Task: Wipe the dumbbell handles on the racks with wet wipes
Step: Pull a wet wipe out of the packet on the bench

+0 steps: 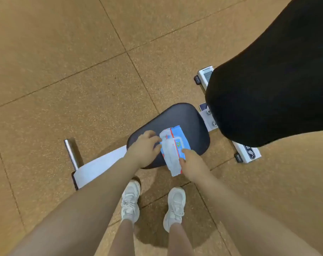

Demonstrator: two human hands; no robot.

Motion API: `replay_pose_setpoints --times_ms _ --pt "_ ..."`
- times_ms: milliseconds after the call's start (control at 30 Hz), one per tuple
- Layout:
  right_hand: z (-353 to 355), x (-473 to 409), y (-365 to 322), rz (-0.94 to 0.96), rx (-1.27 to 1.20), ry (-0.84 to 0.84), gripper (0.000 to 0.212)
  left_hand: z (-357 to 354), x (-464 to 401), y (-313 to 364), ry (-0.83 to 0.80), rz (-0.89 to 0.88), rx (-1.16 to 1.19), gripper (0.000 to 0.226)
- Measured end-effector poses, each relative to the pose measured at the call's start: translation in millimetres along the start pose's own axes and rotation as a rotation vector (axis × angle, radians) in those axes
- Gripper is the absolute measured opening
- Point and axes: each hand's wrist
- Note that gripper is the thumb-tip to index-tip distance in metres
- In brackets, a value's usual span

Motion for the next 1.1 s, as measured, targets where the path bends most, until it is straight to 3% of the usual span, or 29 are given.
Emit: replay_pose_setpoints --times_ms 233,333,467,567,633,767,867,1033,1100 --pt "-50 -76 2 -0.060 -0.065 0.156 0.057 -55 -84 -41 -0.078 -0.050 0.093 0.038" --pt "-60 -89 -2 0.063 -0.040 0.244 0.065 -63 -91 -51 0.020 -0.066 0.080 0.036" --pt "-56 -108 -17 0.247 -0.006 0.224 0.071 -60 -84 -69 0.280 -0.024 0.010 0.034" --pt "-51 -117 -24 0.338 0.144 0.232 0.068 -57 -77 -85 0.366 -0.021 -0.141 0.037" --pt "-52 -116 -21 0.306 0.247 0.352 0.066 -60 -75 -88 0.379 -0.157 -0.251 0.037" --pt "-52 -113 -12 0.236 0.243 0.412 0.062 -74 -77 -83 0.255 -0.366 -0.320 0.044" --pt "-50 -115 -10 0.268 0.261 0.427 0.057 -78 -76 -82 0.227 -0.303 -0.320 0.063" --pt "-45 -116 -11 0.324 0.364 0.389 0.046 -78 -79 -80 0.291 -0.281 -0.305 0.065" --pt "-43 -115 -14 0.342 0.424 0.392 0.030 -79 -80 -79 0.317 -0.281 -0.322 0.066"
Point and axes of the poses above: each hand's wrist, its own x-axis away from the middle knuckle, its own z-axis out of the back of the hand, y = z × x, and after that the axes turned 8 degrees about -z, right-handed
